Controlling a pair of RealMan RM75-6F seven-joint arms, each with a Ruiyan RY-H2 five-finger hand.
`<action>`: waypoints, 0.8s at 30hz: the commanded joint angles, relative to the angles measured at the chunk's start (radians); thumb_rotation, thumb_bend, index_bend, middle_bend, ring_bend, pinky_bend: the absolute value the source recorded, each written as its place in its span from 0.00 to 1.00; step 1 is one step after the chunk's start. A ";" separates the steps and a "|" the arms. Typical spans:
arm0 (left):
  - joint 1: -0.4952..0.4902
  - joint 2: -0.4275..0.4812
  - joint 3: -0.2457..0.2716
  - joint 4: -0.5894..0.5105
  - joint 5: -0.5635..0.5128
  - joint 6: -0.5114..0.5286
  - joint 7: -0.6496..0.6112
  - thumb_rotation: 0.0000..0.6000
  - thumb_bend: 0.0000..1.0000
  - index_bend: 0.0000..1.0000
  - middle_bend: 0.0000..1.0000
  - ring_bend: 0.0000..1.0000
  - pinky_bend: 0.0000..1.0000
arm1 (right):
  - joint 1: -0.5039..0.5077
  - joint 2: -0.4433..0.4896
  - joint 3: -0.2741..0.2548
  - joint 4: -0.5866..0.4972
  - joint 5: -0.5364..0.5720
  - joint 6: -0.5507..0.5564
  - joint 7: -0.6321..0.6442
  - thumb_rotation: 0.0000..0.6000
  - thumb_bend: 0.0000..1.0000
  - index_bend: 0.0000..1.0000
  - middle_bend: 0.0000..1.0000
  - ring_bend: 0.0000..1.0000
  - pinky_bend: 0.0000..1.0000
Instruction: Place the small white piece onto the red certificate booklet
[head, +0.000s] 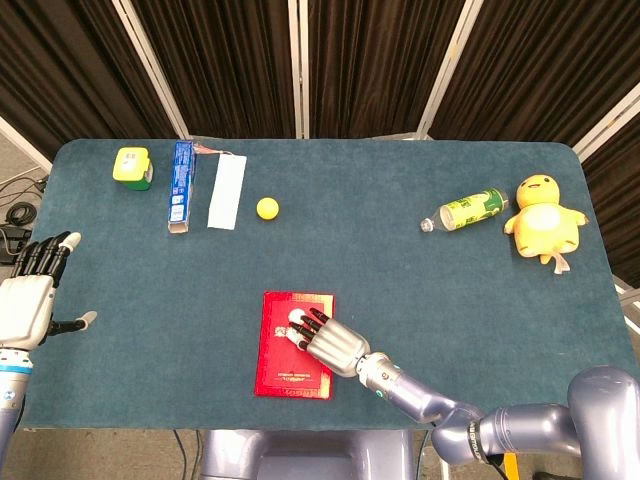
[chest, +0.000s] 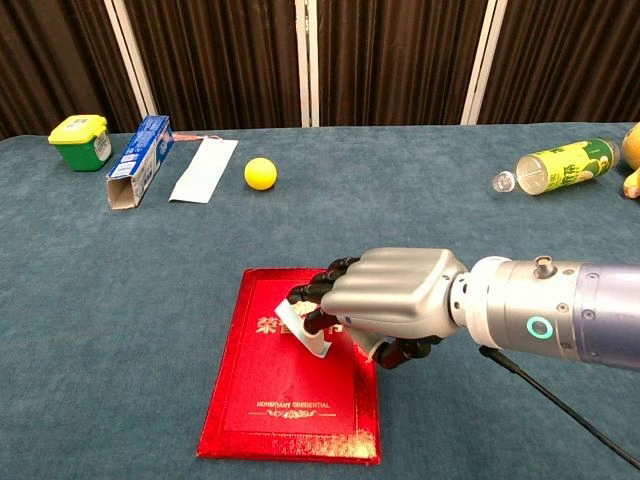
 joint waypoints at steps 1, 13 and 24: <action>0.001 0.000 0.000 0.000 0.001 -0.001 0.001 1.00 0.00 0.00 0.00 0.00 0.00 | 0.001 0.001 -0.007 0.003 -0.001 0.003 0.001 1.00 0.98 0.33 0.00 0.00 0.00; 0.004 0.003 -0.003 -0.007 0.008 -0.006 -0.001 1.00 0.00 0.00 0.00 0.00 0.00 | 0.001 0.017 -0.026 -0.003 -0.016 0.030 0.011 1.00 0.98 0.33 0.00 0.00 0.00; 0.009 0.006 -0.003 -0.010 0.025 -0.009 -0.005 1.00 0.00 0.00 0.00 0.00 0.00 | 0.002 0.028 -0.050 -0.013 -0.020 0.049 -0.007 1.00 0.98 0.36 0.00 0.00 0.00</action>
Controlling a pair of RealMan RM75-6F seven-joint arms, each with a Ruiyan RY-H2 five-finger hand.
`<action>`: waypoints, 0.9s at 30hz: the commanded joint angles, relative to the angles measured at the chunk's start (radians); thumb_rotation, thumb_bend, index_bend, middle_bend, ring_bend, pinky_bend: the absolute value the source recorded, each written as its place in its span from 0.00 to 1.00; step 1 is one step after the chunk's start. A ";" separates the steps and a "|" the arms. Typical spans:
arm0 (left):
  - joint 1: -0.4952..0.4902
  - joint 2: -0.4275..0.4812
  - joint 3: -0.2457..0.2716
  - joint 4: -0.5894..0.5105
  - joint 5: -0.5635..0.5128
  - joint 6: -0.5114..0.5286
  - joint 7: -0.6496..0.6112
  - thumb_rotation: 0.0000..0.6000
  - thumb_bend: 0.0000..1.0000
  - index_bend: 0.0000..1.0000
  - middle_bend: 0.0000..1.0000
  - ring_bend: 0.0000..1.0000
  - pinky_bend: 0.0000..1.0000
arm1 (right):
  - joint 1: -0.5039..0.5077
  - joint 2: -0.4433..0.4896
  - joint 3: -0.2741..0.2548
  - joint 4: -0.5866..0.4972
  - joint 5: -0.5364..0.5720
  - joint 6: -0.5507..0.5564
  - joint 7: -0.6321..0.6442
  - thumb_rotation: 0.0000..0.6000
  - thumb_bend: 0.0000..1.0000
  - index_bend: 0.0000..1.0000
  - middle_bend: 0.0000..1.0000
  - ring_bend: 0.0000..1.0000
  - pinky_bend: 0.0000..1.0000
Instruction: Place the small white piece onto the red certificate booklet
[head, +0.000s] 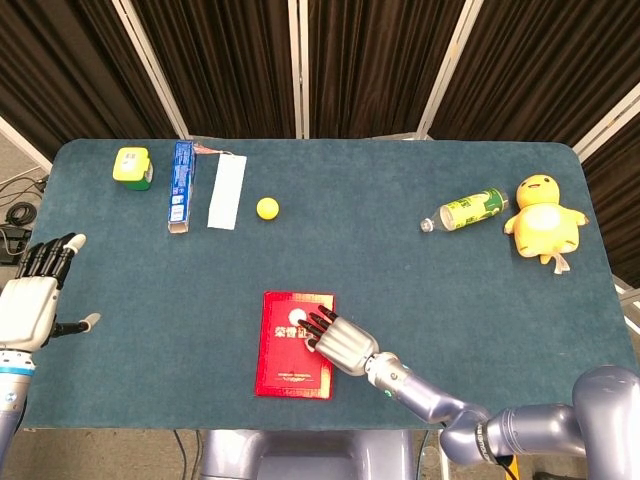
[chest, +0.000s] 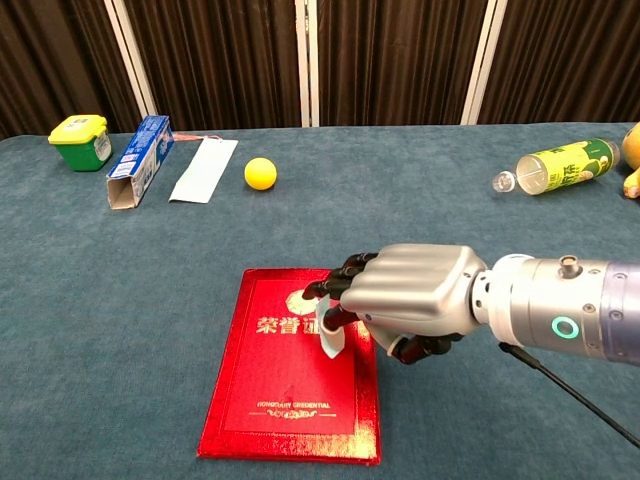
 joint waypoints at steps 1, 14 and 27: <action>0.000 0.001 0.000 -0.001 0.001 -0.002 0.000 1.00 0.00 0.00 0.00 0.00 0.00 | 0.001 0.001 -0.006 -0.010 -0.003 0.004 -0.006 1.00 0.98 0.36 0.00 0.00 0.00; 0.004 0.004 -0.005 -0.003 0.007 -0.005 -0.007 1.00 0.00 0.00 0.00 0.00 0.00 | 0.010 -0.007 -0.007 -0.027 0.002 0.029 -0.033 1.00 0.98 0.36 0.00 0.00 0.00; 0.005 0.004 -0.009 -0.004 0.006 -0.010 -0.004 1.00 0.00 0.00 0.00 0.00 0.00 | 0.015 -0.006 -0.008 -0.015 0.001 0.038 -0.030 1.00 0.98 0.36 0.00 0.00 0.00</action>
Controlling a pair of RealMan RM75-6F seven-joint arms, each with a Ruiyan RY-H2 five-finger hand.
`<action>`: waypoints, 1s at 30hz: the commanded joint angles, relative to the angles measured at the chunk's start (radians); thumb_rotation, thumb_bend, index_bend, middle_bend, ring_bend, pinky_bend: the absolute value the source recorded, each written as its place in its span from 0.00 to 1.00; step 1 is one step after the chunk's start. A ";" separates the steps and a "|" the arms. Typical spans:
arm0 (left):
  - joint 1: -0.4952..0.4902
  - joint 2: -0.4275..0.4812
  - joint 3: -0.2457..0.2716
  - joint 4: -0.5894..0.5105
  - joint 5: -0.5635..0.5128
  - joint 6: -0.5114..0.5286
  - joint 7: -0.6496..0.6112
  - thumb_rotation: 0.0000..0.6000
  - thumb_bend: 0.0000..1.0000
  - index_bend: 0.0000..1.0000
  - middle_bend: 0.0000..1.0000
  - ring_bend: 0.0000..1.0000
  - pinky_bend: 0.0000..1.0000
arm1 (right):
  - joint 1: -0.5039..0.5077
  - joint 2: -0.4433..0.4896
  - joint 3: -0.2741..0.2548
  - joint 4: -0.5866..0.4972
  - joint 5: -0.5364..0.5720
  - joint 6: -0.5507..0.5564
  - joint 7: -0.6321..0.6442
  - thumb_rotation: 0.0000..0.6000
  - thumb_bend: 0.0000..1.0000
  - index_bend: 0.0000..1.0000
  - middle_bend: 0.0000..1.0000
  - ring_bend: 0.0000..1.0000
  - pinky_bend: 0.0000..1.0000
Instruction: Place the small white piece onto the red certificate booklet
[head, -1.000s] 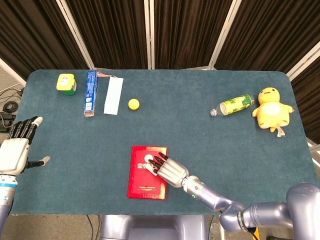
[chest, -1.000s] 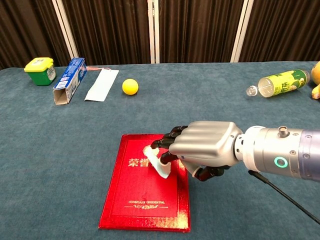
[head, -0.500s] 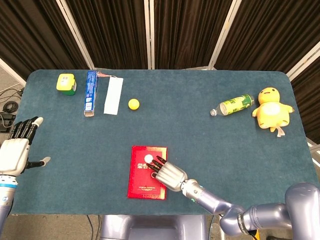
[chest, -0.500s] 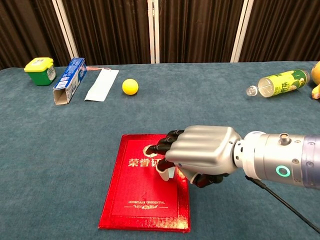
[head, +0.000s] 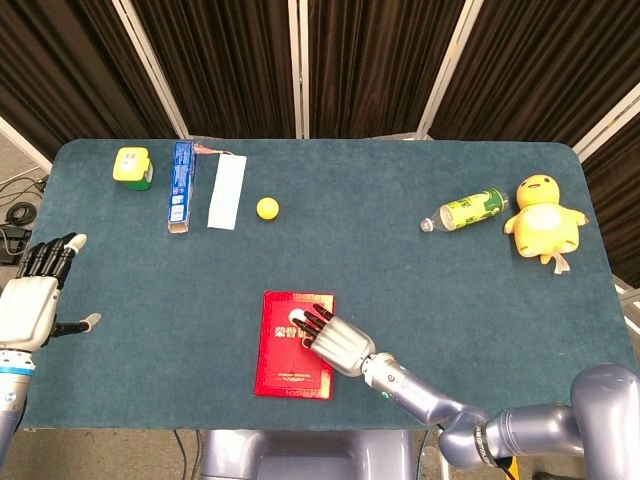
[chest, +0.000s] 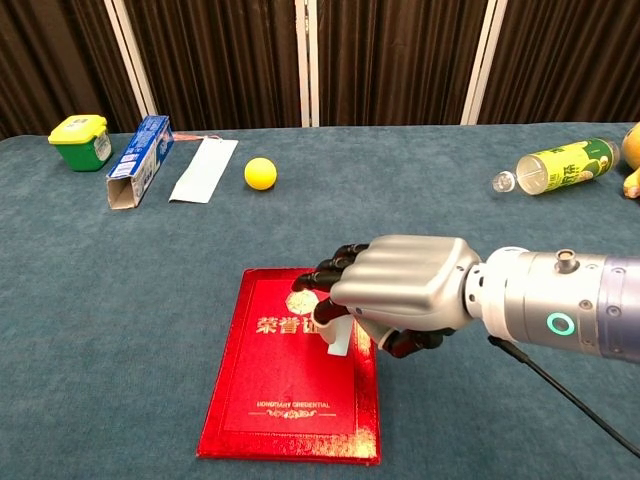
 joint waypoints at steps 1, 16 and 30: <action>0.000 0.000 0.000 0.000 0.000 0.000 -0.001 1.00 0.00 0.00 0.00 0.00 0.00 | 0.000 -0.004 -0.004 0.006 -0.001 0.000 -0.004 1.00 0.98 0.36 0.00 0.00 0.00; 0.002 0.003 -0.004 -0.001 0.001 -0.004 -0.009 1.00 0.00 0.00 0.00 0.00 0.00 | 0.002 -0.018 -0.017 0.025 0.011 0.000 -0.021 1.00 0.98 0.36 0.00 0.00 0.00; 0.002 0.004 -0.004 -0.001 0.003 -0.010 -0.008 1.00 0.00 0.00 0.00 0.00 0.00 | 0.007 -0.005 -0.004 0.009 -0.005 0.008 0.000 1.00 0.98 0.36 0.00 0.00 0.00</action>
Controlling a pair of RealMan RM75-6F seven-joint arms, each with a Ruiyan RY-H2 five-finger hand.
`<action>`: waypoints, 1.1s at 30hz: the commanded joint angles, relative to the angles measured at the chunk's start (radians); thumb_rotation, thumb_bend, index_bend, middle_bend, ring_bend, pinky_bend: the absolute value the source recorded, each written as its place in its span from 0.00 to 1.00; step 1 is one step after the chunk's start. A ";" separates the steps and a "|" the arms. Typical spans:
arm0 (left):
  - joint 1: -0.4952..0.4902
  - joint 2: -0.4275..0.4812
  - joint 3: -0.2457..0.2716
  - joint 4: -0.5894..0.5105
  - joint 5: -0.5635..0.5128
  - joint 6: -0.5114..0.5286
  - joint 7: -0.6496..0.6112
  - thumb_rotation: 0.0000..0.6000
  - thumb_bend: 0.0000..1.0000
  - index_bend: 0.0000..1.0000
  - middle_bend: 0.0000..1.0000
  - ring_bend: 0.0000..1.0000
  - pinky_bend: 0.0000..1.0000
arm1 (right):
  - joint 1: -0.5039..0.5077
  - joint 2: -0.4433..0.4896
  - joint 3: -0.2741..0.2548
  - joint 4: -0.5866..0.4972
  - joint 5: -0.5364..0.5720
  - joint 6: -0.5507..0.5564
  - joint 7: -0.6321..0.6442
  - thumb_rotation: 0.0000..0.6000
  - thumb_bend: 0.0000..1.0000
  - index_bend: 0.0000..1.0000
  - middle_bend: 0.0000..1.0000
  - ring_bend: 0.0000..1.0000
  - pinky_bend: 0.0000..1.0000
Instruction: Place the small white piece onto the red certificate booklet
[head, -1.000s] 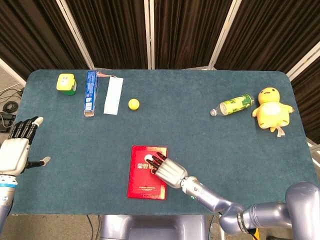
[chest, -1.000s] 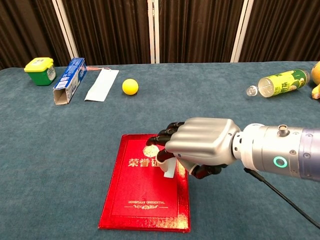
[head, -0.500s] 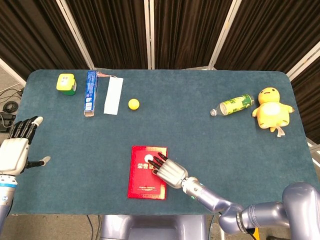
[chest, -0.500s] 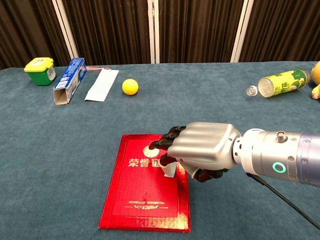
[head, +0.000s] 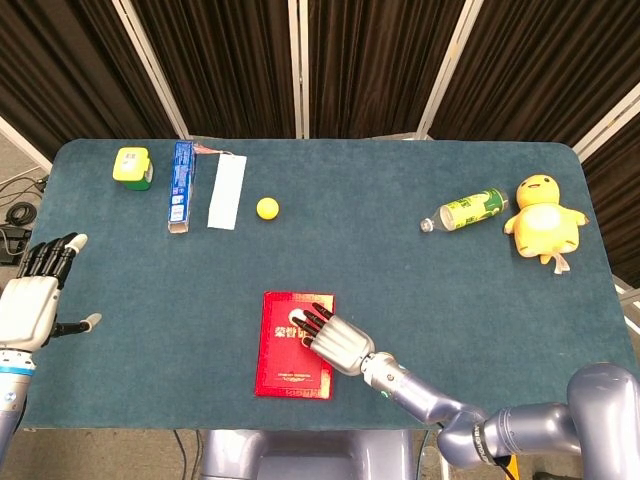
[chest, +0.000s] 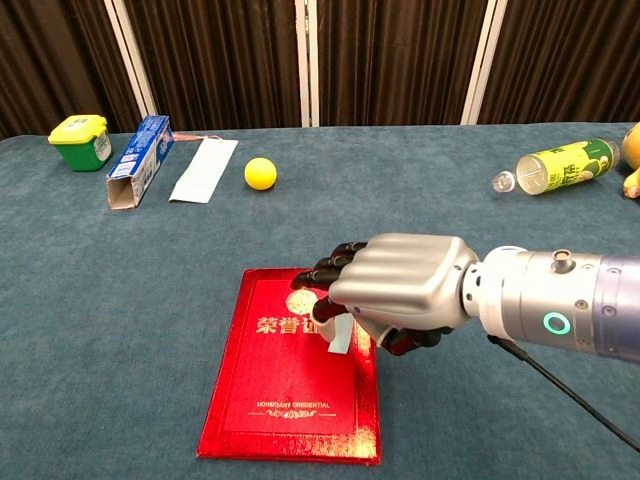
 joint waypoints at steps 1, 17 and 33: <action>0.000 0.000 0.000 0.000 0.000 -0.001 0.000 1.00 0.00 0.00 0.00 0.00 0.00 | 0.000 -0.001 -0.003 0.002 0.001 -0.002 -0.002 1.00 0.98 0.36 0.00 0.00 0.00; 0.001 0.000 -0.002 -0.001 0.000 0.000 0.000 1.00 0.00 0.00 0.00 0.00 0.00 | 0.008 -0.042 -0.014 0.039 0.022 -0.006 -0.038 1.00 0.98 0.36 0.00 0.00 0.00; 0.001 -0.001 -0.002 -0.003 0.001 -0.003 0.003 1.00 0.00 0.00 0.00 0.00 0.00 | 0.001 -0.012 -0.020 0.001 -0.004 0.010 -0.027 1.00 0.98 0.36 0.00 0.00 0.00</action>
